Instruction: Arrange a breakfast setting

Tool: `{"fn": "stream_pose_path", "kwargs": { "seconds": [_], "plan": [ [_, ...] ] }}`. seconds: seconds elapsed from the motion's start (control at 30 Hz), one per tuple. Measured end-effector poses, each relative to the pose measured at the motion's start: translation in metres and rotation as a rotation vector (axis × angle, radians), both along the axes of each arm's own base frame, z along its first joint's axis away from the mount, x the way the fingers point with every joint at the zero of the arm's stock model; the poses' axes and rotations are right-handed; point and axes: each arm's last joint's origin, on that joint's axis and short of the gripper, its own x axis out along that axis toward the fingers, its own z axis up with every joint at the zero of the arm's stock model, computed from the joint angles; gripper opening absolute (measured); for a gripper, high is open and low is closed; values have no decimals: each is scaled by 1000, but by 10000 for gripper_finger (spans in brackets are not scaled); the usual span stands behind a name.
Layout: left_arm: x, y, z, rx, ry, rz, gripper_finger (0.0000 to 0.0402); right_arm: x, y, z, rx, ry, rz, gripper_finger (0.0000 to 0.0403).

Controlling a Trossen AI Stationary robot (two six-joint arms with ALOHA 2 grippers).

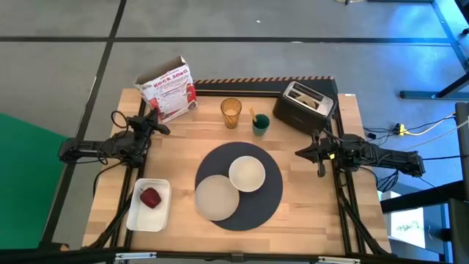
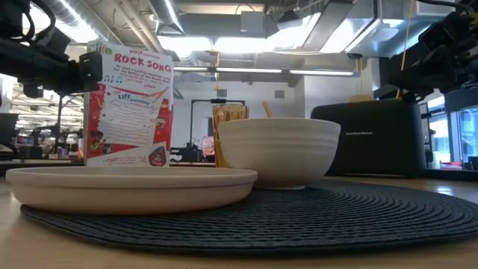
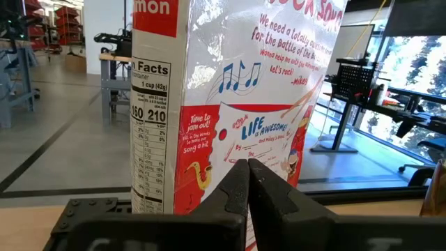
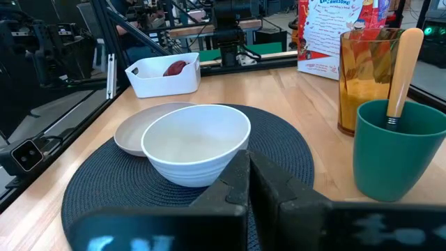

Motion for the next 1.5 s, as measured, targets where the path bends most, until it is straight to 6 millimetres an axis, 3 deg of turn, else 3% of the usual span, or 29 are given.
{"fn": "stream_pose_path", "kwargs": {
  "seconds": [1.1, 1.33, 1.5],
  "plan": [
    [0, 0, 0, 0, 0, 0, 0, 0, 0, 0, 0, 0, 0, 0],
    [0, 0, 0, 0, 0, 0, 0, 0, -2, 0, -196, -6, -25, 0],
    [0, 0, 0, 0, 0, 0, 0, 0, -2, 0, -217, -1, -47, 0]
  ]
}}
